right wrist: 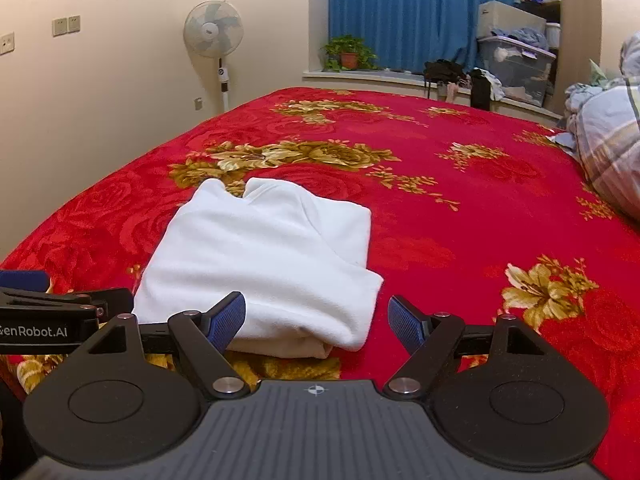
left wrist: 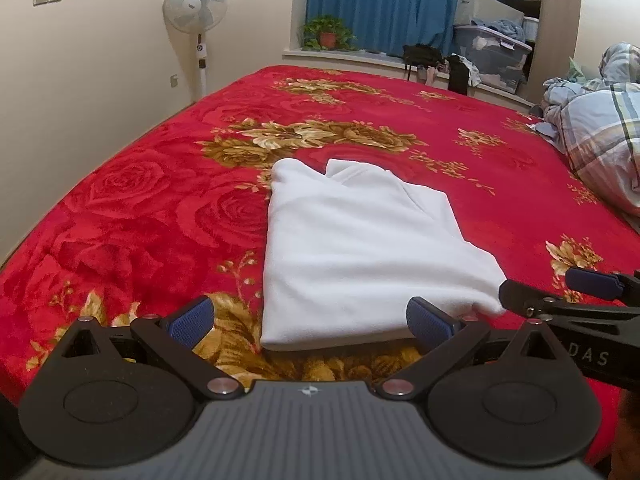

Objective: Fold small clothes

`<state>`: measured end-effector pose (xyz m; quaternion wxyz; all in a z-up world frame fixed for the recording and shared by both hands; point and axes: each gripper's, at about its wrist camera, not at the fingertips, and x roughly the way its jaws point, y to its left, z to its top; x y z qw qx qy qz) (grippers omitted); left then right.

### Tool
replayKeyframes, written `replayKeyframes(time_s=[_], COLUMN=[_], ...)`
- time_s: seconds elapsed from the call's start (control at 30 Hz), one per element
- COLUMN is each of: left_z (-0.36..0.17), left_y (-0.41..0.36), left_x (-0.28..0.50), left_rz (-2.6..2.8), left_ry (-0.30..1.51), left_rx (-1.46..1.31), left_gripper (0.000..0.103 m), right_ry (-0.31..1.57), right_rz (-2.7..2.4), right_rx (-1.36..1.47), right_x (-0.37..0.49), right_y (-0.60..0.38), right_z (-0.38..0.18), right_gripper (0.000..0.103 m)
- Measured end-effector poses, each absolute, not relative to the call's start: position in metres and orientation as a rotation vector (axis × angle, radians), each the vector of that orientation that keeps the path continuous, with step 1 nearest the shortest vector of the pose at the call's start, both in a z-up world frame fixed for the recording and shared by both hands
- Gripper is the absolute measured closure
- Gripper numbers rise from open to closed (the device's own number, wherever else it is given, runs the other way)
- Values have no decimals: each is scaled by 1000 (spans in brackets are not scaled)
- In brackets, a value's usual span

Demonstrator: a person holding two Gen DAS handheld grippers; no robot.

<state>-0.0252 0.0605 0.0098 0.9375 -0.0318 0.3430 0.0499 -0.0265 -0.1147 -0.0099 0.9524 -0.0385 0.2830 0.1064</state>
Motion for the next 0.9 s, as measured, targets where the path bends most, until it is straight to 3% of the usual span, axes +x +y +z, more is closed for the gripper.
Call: replayKeyframes(time_s=[0.9], left_z=[7], left_y=[61], left_x=[-24], left_rz=[86], left_ry=[710], left_rx=[-69], left_gripper=[1], right_ry=[576], right_rz=[227], right_rx=[-97], right_x=[-30], right_y=[-108], right_z=[-11], right_gripper=[23])
